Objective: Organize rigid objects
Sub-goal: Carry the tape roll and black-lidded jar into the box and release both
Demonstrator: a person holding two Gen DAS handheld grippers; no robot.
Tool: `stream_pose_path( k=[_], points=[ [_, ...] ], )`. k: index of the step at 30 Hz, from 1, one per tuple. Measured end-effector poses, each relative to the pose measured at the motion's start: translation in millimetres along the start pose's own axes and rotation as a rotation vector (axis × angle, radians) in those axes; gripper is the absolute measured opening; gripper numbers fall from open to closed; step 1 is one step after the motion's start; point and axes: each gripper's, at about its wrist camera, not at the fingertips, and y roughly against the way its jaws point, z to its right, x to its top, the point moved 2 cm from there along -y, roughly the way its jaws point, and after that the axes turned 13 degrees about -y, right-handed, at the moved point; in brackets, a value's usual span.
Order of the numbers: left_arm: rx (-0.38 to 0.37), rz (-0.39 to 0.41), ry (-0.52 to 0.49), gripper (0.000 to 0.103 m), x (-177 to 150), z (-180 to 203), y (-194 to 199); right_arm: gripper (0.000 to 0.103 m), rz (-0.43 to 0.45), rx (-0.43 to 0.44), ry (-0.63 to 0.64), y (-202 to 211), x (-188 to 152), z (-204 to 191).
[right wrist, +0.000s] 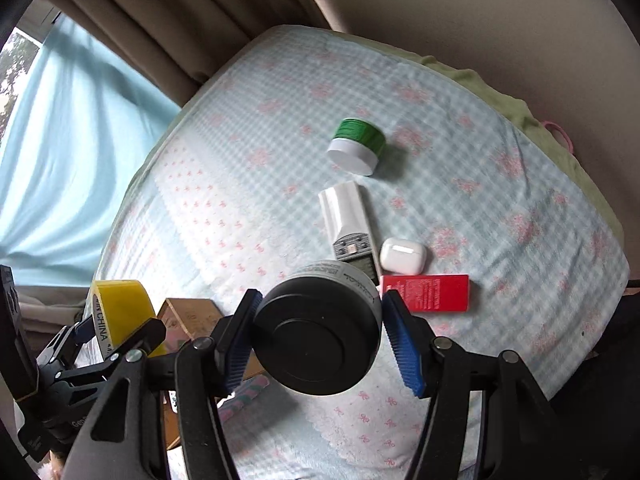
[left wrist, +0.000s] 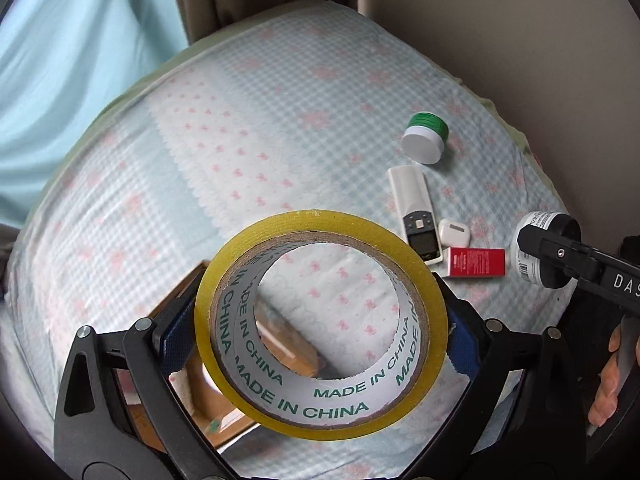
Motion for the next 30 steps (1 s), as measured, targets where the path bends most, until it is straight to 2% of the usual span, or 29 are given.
stream_pose_path(
  k=[7,15,21,30],
  points=[
    [0.069,0.013,0.155,0.098,-89,-65,45,0.057,-0.044,0.069,0.142,4,-60,-74],
    [0.137,-0.006,0.311,0.098,-184,-130,67,0.057,-0.133,0.103,0.265,-23,-128,-138],
    [0.139,-0.052,0.399,0.098,-234,-162,50,0.057,-0.207,0.102,0.336,-57,-161,-172],
    [0.097,-0.152,0.489,0.098,-277,-178,-11,0.057,-0.279,0.005,0.418,-124,-179,-197]
  ],
)
